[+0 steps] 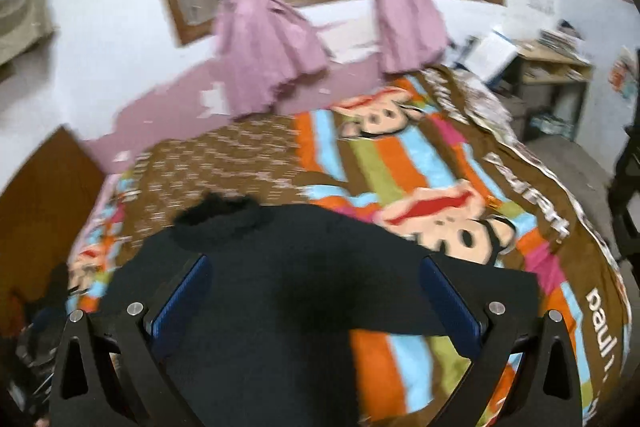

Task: Fold large clothes

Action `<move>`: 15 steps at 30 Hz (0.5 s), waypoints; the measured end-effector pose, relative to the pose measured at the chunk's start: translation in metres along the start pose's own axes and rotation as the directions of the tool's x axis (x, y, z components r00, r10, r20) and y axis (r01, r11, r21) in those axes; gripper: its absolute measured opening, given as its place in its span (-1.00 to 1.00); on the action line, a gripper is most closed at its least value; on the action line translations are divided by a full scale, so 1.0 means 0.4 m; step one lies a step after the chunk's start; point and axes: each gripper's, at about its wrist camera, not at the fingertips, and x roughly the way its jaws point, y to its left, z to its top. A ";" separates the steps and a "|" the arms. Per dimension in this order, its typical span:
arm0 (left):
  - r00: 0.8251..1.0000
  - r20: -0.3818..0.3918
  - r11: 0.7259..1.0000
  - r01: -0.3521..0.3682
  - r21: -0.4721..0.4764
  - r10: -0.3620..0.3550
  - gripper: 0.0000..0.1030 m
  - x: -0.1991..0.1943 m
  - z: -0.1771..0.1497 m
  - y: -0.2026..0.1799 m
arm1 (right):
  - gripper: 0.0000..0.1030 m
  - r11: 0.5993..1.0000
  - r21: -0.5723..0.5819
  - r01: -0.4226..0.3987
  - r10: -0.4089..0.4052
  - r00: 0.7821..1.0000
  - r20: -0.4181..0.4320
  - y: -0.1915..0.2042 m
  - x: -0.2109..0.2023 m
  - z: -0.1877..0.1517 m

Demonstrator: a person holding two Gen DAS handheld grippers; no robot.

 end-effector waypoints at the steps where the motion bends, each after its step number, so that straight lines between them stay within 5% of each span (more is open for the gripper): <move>1: 1.000 -0.019 1.000 0.011 0.001 -0.011 0.97 0.043 -0.007 -0.009 | 1.00 0.999 0.039 0.015 -0.015 1.000 -0.003 -0.041 0.035 0.001; 10: 0.975 -0.104 0.980 0.197 0.002 -0.196 0.97 0.315 -0.054 -0.136 | 1.00 0.931 0.280 0.234 -0.233 0.972 -0.038 -0.402 0.280 -0.098; 15: 0.949 -0.135 0.957 0.290 0.023 -0.285 0.97 0.421 -0.065 -0.236 | 1.00 0.881 0.381 0.281 -0.269 0.959 -0.086 -0.541 0.342 -0.160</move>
